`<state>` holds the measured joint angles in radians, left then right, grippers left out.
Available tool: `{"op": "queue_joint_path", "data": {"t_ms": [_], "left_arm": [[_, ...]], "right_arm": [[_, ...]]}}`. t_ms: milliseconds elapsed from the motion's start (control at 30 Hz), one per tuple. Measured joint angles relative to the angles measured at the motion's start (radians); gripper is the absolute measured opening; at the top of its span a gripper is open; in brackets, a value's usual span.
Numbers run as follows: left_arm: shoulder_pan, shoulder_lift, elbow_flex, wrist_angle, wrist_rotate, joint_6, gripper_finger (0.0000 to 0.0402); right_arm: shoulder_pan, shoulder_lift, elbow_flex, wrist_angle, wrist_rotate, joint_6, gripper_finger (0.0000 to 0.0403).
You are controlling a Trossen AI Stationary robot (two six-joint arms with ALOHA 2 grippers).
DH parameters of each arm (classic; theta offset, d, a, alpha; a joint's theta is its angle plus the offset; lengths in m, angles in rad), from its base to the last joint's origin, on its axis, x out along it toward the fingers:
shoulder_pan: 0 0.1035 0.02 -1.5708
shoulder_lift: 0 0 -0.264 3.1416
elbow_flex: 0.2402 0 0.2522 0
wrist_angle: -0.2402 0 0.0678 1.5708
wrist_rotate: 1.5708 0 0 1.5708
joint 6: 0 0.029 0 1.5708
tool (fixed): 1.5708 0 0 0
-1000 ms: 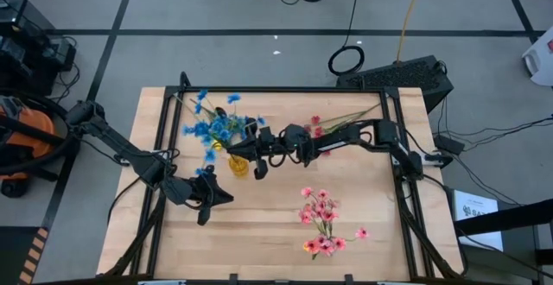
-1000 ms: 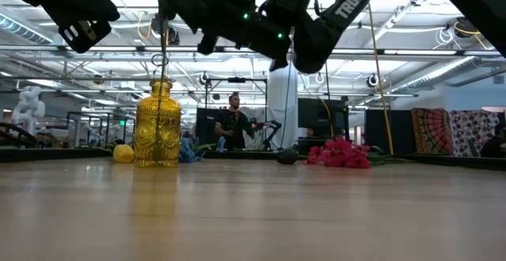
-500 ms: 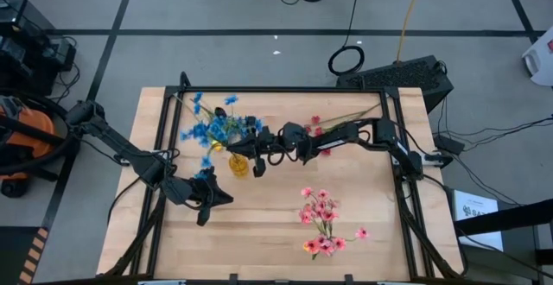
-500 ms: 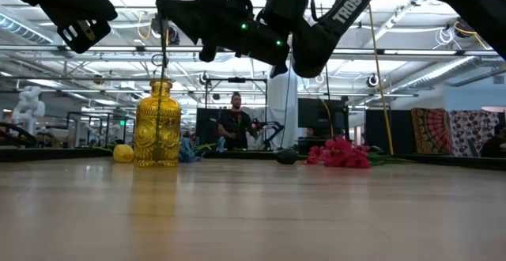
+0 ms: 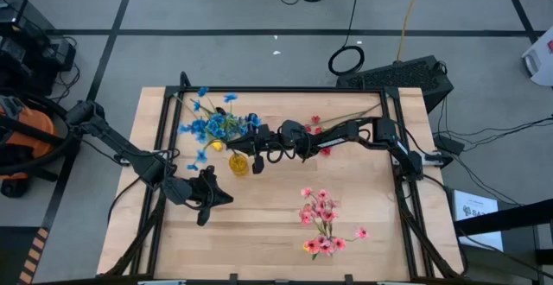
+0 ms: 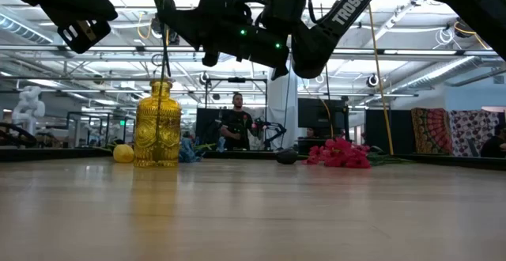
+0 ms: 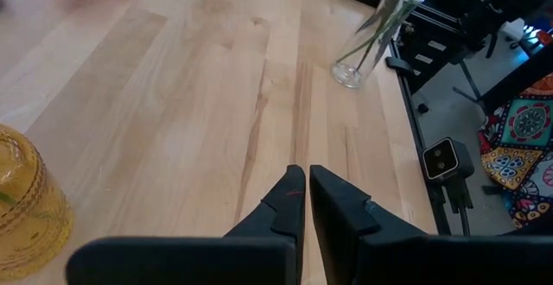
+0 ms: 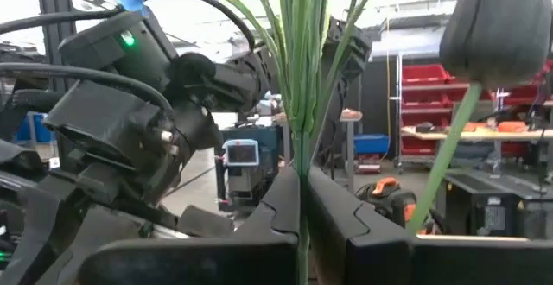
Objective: Sort flowers into vase by color
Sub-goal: Put the bottom blue flowers into the yellow vase
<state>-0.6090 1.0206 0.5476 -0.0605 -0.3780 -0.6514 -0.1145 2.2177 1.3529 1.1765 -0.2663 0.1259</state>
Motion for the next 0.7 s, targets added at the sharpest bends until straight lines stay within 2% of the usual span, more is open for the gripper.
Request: {"op": "queue_joint_path", "data": {"t_ms": [300,700], "left_arm": [[0.000,0.000,0.000,0.000,0.000,0.000,0.0026],[0.000,0.000,0.000,-0.001,0.002,-0.023,0.0026]], "right_arm": [[0.000,0.000,0.000,0.012,0.029,-0.007,0.0000],[0.000,0.063,0.000,0.107,0.033,0.045,0.0000]]}}
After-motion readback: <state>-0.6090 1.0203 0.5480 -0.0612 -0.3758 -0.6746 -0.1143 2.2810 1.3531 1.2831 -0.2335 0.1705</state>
